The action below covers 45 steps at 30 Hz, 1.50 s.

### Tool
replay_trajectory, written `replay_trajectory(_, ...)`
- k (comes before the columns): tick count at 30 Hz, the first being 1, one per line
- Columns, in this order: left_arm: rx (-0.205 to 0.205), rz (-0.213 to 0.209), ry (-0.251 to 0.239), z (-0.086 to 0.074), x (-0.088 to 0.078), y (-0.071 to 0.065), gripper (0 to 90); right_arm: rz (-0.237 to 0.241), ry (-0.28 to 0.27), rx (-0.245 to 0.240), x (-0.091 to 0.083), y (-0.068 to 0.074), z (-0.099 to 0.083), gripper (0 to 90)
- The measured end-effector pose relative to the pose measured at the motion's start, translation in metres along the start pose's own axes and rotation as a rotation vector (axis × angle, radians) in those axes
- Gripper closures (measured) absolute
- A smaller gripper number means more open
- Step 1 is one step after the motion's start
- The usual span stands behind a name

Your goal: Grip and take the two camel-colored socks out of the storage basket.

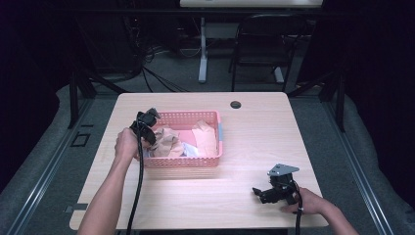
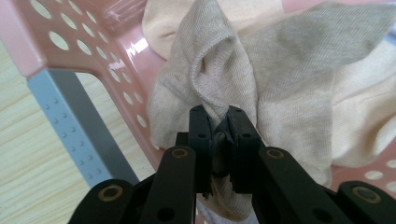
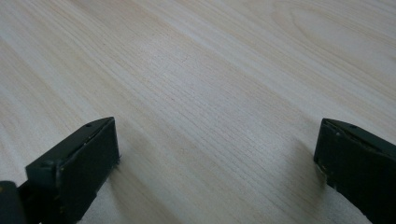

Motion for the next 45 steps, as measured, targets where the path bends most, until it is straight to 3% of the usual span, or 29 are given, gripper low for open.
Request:
replay_trajectory(9, 0.025, 0.026, -0.059, 0.011, -0.039, 0.0, 82.9, 0.001, 0.001, -0.002, 0.0, 0.0, 0.0, 0.0)
replay_trajectory(17, 0.037, 0.029, -0.095, 0.018, -0.062, -0.001, 82.8, -0.001, 0.002, -0.002, 0.0, 0.0, 0.0, 0.0)
replay_trajectory(39, 0.037, 0.006, -0.195, 0.029, -0.12, -0.001, 82.3, -0.003, 0.003, -0.004, 0.0, 0.0, 0.0, 0.0)
replay_trajectory(45, 0.026, 0.003, -0.233, 0.032, -0.14, 0.005, 82.3, -0.004, 0.004, -0.005, 0.0, -0.001, 0.0, 0.0)
Point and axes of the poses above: each handheld gripper's, and its own axes: x roughly forward along the jaws, z roughly out of its top, y roughly to its left, the point moved 10 cm from there along x, roughly forward along the jaws, and after that the axes turned 12 degrees about -x, right-handed, at the moved point
